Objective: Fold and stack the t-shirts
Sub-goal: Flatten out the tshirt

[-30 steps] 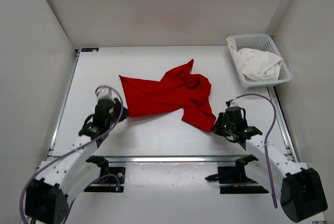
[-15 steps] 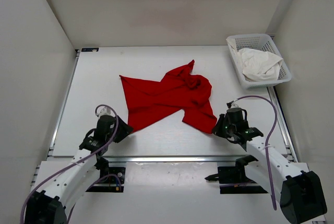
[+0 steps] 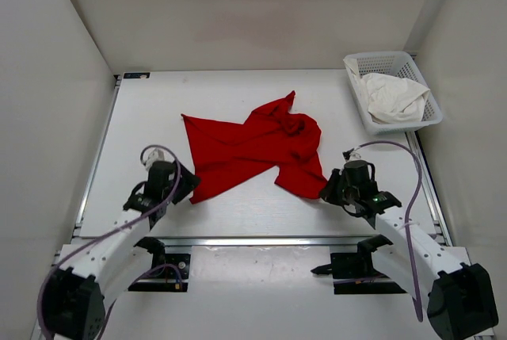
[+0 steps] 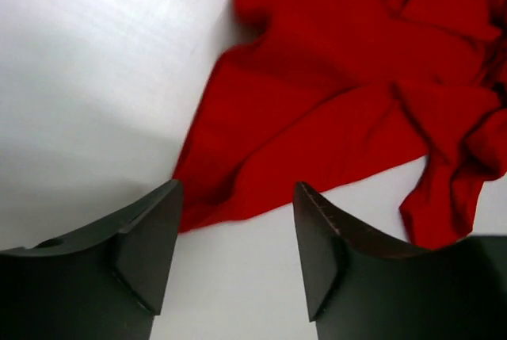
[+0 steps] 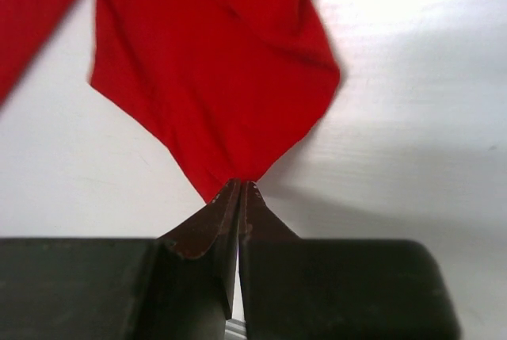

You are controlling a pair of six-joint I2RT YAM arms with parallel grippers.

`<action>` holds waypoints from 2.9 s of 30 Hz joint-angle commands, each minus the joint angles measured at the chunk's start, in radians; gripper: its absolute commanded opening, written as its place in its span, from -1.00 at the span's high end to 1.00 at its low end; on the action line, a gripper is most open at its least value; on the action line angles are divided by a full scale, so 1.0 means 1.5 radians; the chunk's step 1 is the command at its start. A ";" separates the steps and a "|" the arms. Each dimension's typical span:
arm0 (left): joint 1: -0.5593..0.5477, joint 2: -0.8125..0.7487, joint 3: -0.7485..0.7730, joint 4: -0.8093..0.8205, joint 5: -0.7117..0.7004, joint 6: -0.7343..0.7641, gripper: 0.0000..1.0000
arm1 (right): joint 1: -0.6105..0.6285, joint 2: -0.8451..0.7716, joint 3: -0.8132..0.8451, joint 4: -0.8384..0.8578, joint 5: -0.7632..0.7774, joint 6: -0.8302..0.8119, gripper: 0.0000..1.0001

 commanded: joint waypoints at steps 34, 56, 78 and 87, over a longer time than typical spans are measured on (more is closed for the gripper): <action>0.157 0.632 0.589 0.091 0.000 0.152 0.78 | 0.026 -0.102 0.020 -0.124 -0.040 0.046 1.00; 0.102 1.115 1.421 -0.343 -0.057 0.245 -0.25 | -0.107 -0.023 0.062 -0.028 -0.056 -0.026 0.99; 0.147 0.874 0.684 0.262 0.132 0.047 0.04 | -0.066 -0.005 0.045 0.026 -0.070 -0.028 1.00; 0.141 0.922 0.698 0.307 0.107 -0.013 0.18 | -0.051 0.003 0.038 0.042 -0.074 -0.019 1.00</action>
